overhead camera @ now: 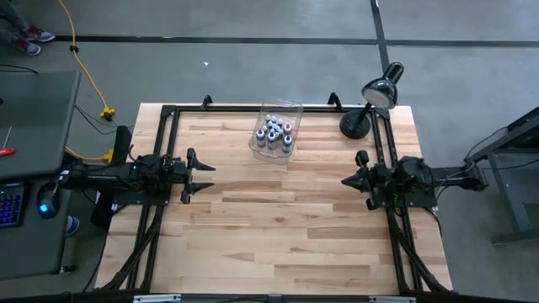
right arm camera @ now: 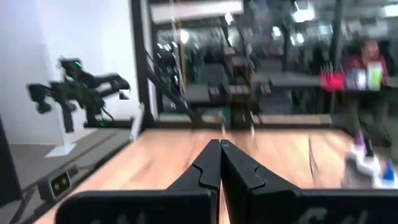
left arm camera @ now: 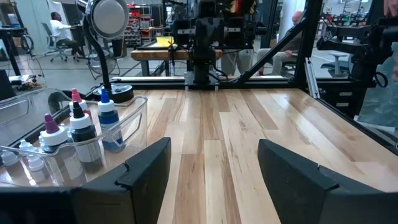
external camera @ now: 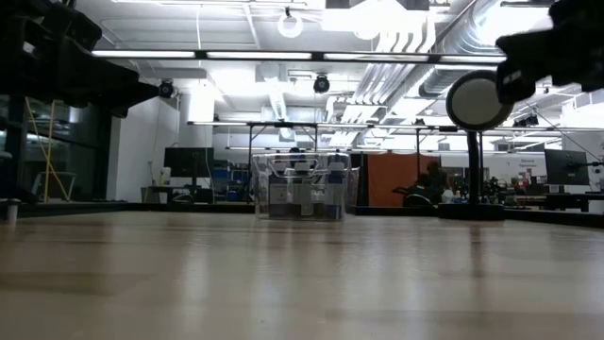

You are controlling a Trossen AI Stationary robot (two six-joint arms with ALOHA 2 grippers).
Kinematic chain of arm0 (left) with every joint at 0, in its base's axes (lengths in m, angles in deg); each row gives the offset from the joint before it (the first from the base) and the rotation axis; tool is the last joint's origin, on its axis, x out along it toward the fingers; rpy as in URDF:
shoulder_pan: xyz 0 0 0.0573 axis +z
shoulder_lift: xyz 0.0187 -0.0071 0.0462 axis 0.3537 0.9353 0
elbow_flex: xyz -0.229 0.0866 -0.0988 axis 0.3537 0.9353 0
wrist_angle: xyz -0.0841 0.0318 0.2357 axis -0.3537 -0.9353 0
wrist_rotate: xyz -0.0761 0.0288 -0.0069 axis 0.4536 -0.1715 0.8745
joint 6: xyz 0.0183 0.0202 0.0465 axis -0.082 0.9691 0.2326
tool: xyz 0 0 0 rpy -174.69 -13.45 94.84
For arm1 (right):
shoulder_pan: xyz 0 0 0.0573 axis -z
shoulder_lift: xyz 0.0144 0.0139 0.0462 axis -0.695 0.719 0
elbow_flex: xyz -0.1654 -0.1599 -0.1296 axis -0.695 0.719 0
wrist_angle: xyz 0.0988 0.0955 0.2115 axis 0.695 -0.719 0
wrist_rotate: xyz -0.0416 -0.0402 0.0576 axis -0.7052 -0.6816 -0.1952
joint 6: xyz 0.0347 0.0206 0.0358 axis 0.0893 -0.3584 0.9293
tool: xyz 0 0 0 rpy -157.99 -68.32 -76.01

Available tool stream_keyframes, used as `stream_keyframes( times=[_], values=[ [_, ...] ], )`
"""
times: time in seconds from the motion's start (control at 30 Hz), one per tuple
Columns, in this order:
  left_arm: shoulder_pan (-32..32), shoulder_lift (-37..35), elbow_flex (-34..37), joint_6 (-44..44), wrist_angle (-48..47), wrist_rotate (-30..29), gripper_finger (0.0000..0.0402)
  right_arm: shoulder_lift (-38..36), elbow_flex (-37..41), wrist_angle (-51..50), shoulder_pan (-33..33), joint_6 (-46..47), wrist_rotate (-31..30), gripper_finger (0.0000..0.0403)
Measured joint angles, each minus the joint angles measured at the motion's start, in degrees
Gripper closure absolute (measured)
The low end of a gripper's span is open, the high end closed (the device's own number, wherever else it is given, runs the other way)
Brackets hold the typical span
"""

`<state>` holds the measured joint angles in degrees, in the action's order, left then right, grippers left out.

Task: Pick & Place food coloring
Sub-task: Return to Home Position

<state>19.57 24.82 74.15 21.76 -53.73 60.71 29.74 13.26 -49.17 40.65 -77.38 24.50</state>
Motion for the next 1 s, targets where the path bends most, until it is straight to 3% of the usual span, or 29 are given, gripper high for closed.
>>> stream_keyframes(
  times=[0.2, 1.0],
  values=[
    [0.01, 0.00, 0.00, -0.01, -0.01, 0.00, 0.0163, 0.03, 0.00, -7.37, 0.00, 5.11, -3.94, 0.0403],
    [0.01, 0.02, 0.02, 0.00, -0.02, -0.02, 0.0163, 1.92, -0.02, -7.39, 0.00, 4.73, -4.39, 0.0402]
  ],
)
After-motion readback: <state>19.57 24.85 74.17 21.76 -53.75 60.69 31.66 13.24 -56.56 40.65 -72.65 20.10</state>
